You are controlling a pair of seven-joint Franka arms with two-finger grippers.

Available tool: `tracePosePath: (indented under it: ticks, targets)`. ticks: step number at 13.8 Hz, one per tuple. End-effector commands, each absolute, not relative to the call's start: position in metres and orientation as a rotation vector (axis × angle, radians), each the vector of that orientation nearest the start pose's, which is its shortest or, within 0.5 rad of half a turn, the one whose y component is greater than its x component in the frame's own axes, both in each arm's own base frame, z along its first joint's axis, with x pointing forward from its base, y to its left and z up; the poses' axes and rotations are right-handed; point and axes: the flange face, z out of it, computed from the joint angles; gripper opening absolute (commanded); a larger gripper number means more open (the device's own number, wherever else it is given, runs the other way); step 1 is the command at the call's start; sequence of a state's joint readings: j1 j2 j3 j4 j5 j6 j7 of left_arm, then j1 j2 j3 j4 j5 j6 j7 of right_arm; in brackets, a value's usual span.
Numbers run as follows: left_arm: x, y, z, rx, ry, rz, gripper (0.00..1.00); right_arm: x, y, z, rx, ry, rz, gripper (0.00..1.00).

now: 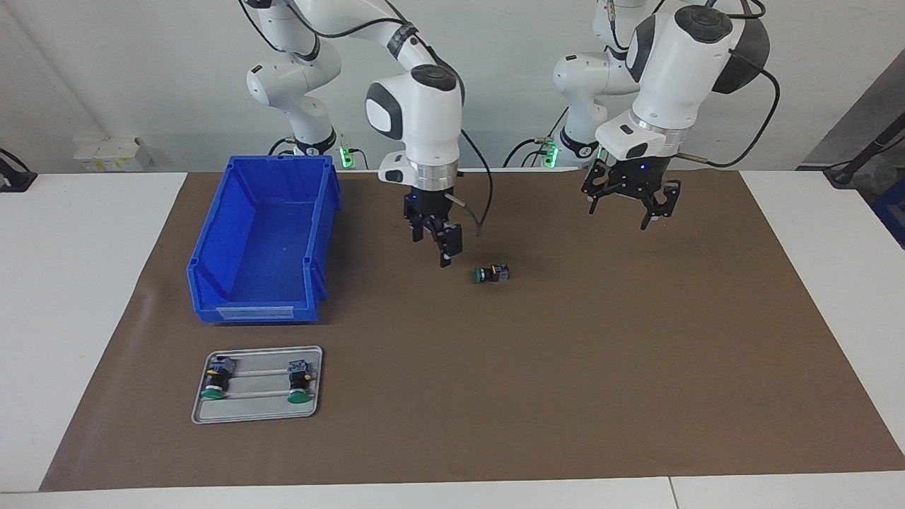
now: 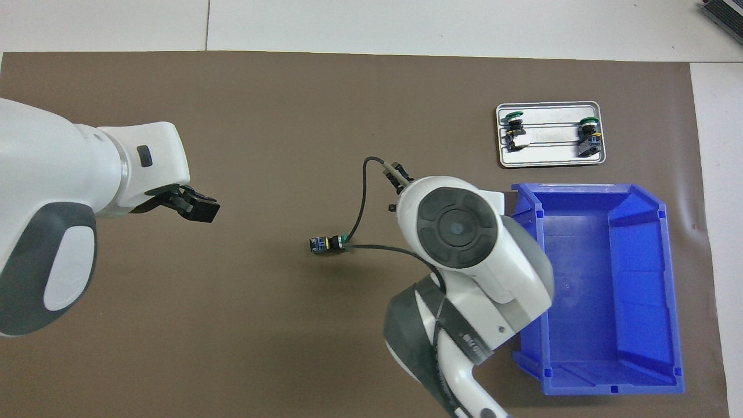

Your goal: Place and press button with both arms

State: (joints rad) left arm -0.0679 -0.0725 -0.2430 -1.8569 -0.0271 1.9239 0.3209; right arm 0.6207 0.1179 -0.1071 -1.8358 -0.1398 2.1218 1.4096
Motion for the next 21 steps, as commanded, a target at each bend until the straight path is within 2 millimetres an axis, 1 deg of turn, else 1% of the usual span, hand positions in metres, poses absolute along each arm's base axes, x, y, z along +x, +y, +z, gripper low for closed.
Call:
tracePosePath:
  ticks: [1, 2, 3, 4, 5, 6, 8, 9, 11, 12, 13, 14, 15, 16, 17, 18, 19, 20, 21]
  targets:
    - [0.498, -0.207, 0.533, -2.89, 1.238, -0.221, 1.0, 0.541, 0.214, 0.504, -2.948, 0.887, -0.198, 1.0]
    - [0.492, -0.222, 0.523, -2.846, 1.338, -0.207, 1.0, 0.544, 0.179, 0.514, -3.002, 0.757, -0.162, 1.0]
    - [0.488, -0.236, 0.515, -2.821, 1.402, -0.207, 1.0, 0.545, 0.148, 0.522, -3.043, 0.655, -0.133, 1.0]
    - [0.486, -0.254, 0.505, -2.805, 1.456, -0.223, 1.0, 0.543, 0.121, 0.53, -3.069, 0.586, -0.102, 1.0]
    - [0.484, -0.272, 0.492, -2.79, 1.501, -0.232, 1.0, 0.541, 0.098, 0.536, -3.076, 0.562, -0.071, 1.0]
    - [0.483, -0.283, 0.481, -2.779, 1.532, -0.237, 1.0, 0.538, 0.079, 0.54, -3.086, 0.549, -0.042, 1.0]
    - [0.474, -0.314, 0.458, -2.737, 1.635, -0.206, 1.0, 0.532, 0.037, 0.549, -3.092, 0.56, 0.008, 1.0]
    - [0.472, -0.322, 0.449, -2.707, 1.689, -0.205, 1.0, 0.53, 0.018, 0.553, -3.094, 0.545, 0.011, 1.0]
    - [0.469, -0.321, 0.436, -2.628, 1.797, -0.215, 1.0, 0.528, -0.009, 0.565, -3.094, 0.505, -0.017, 1.0]
    - [0.468, -0.32, 0.424, -2.593, 1.841, -0.234, 1.0, 0.528, -0.02, 0.572, -3.097, 0.481, -0.029, 1.0]
    - [0.47, -0.323, 0.415, -2.582, 1.853, -0.268, 1.0, 0.528, -0.031, 0.577, -3.101, 0.453, -0.032, 1.0]
    - [0.472, -0.335, 0.393, -2.583, 1.874, -0.262, 1.0, 0.526, -0.037, 0.581, -3.104, 0.422, -0.02, 1.0]
    - [0.475, -0.34, 0.374, -2.591, 1.879, -0.251, 1.0, 0.522, -0.041, 0.592, -3.099, 0.408, -0.017, 1.0]
    - [0.478, -0.343, 0.359, -2.598, 1.879, -0.26, 1.0, 0.518, -0.045, 0.6, -3.1, 0.417, -0.007, 1.0]
    - [0.479, -0.347, 0.348, -2.6, 1.884, -0.254, 1.0, 0.516, -0.046, 0.609, -3.101, 0.41, -0.005, 1.0]
    - [0.477, -0.355, 0.34, -2.595, 1.902, -0.239, 1.0, 0.52, -0.041, 0.619, -3.105, 0.377, -0.015, 1.0]
    - [0.474, -0.362, 0.327, -2.596, 1.915, -0.208, 1.0, 0.522, -0.034, 0.631, -3.123, 0.353, -0.016, 1.0]
    - [0.473, -0.365, 0.323, -2.597, 1.916, -0.214, 1.0, 0.524, -0.031, 0.638, -3.132, 0.345, 0.007, 1.0]
    - [0.472, -0.366, 0.317, -2.602, 1.917, -0.2, 1.0, 0.523, -0.029, 0.64, -3.134, 0.341, 0.016, 1.0]
